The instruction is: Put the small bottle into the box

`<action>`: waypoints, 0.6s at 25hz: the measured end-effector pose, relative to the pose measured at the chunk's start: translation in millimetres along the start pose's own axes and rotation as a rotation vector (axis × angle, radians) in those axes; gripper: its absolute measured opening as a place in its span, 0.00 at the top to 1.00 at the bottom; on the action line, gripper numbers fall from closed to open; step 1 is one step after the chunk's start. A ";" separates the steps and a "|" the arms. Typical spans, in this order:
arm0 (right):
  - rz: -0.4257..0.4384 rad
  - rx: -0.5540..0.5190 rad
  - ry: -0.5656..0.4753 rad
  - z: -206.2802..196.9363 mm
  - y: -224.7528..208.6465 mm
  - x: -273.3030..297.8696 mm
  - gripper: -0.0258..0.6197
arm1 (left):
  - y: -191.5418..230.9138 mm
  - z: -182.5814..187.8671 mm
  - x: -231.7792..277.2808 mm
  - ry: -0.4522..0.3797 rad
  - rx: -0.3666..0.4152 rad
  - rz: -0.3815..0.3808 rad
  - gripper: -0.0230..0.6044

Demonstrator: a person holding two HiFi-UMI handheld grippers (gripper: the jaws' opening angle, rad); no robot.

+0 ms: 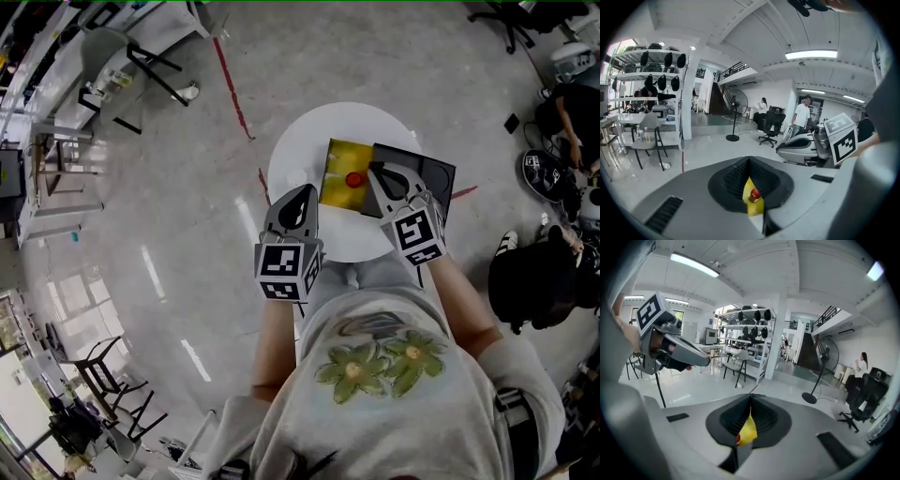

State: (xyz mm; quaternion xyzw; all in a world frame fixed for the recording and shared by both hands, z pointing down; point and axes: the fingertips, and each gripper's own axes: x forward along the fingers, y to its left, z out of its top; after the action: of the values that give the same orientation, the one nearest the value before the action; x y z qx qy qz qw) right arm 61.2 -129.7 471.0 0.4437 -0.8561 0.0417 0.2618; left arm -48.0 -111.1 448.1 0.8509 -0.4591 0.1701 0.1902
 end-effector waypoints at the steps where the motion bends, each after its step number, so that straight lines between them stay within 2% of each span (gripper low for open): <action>1: -0.009 0.008 -0.007 1.7 -0.2 -4.6 0.95 | -3.1 1.7 -1.3 -0.007 0.001 -0.007 0.96; 6: -0.019 0.072 -0.052 7.1 -1.8 -29.1 0.96 | -23.0 11.7 -4.9 -0.028 0.024 -0.041 0.96; 15: -0.041 0.085 -0.053 0.1 -7.3 -52.3 0.96 | -48.8 19.4 -6.5 -0.035 0.062 -0.077 0.96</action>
State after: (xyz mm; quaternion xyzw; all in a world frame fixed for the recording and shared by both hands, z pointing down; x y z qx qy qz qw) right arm 91.3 -95.5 444.3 0.4727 -0.8509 0.0612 0.2208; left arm -7.9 -91.1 420.0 0.8762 -0.4241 0.1616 0.1620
